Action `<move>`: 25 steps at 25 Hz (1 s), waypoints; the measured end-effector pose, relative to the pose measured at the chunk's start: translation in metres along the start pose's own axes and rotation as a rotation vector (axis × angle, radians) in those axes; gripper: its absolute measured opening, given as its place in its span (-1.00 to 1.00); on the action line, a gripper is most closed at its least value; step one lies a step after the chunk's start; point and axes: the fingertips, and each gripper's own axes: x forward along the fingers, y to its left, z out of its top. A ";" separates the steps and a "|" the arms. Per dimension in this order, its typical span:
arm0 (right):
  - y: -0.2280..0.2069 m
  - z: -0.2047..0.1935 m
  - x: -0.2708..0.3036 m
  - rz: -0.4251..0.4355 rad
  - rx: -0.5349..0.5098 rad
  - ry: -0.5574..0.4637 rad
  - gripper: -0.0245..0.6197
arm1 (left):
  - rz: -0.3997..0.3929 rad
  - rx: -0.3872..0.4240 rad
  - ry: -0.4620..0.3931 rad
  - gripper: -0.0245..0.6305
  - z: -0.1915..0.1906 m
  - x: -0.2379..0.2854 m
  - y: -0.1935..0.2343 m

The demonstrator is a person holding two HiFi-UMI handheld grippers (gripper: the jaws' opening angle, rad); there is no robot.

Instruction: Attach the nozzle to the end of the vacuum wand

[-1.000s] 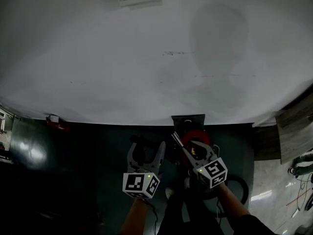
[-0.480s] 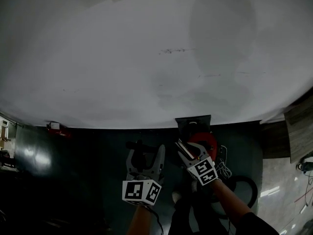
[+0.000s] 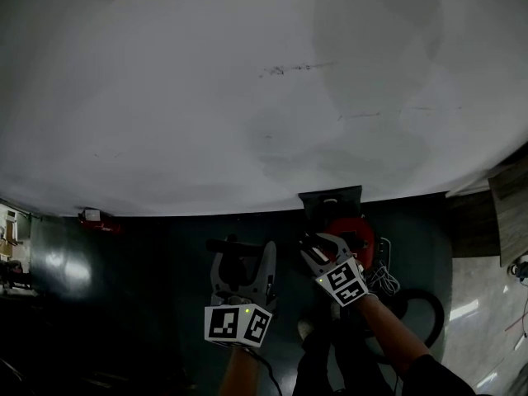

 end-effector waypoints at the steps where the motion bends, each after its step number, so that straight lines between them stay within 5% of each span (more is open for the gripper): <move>1: -0.001 -0.004 0.003 0.000 -0.006 0.012 -0.40 | -0.002 0.000 -0.001 0.06 0.000 0.001 0.001; 15: 0.001 -0.012 0.017 -0.010 -0.035 0.028 -0.42 | -0.033 -0.011 -0.017 0.06 0.010 0.010 0.003; 25: 0.010 -0.011 0.008 -0.007 -0.047 0.017 -0.42 | -0.147 -0.069 0.064 0.06 0.013 0.033 -0.016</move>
